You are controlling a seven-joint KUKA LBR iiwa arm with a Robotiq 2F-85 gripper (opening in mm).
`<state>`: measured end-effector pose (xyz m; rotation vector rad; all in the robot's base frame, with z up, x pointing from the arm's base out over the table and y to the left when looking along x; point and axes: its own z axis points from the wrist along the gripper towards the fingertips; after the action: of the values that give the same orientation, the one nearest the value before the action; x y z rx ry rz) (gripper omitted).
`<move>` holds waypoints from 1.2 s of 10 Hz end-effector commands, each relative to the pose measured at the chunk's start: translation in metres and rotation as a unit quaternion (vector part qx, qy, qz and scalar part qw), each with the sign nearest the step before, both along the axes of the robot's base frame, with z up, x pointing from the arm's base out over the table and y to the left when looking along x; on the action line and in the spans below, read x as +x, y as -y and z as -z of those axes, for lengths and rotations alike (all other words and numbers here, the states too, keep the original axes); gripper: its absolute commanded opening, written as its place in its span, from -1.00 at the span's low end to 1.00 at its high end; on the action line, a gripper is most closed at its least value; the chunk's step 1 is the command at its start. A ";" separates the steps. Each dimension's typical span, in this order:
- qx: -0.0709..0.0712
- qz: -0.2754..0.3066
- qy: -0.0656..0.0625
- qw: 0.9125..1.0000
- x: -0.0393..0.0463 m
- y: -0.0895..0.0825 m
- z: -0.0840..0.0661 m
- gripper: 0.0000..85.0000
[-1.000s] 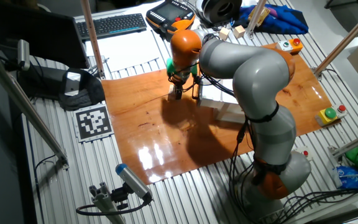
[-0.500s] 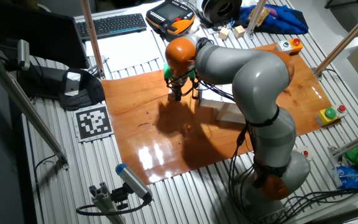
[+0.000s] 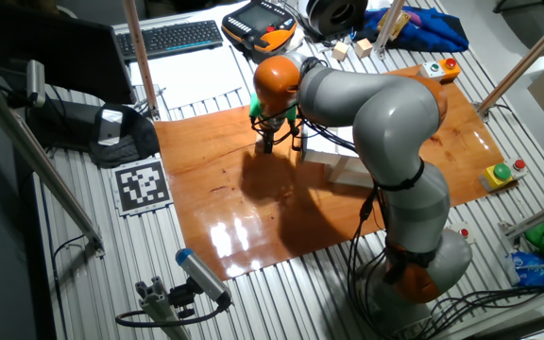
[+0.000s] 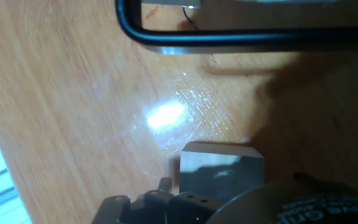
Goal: Put things in the drawer
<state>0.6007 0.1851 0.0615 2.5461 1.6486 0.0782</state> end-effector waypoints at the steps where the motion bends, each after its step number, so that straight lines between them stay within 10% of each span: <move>1: 0.002 0.004 0.000 1.000 0.0002 0.000 0.000 1.00; 12: 0.011 0.011 -0.015 1.000 0.0036 0.002 0.008 1.00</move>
<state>0.6045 0.1829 0.0532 2.5942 1.6428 0.0516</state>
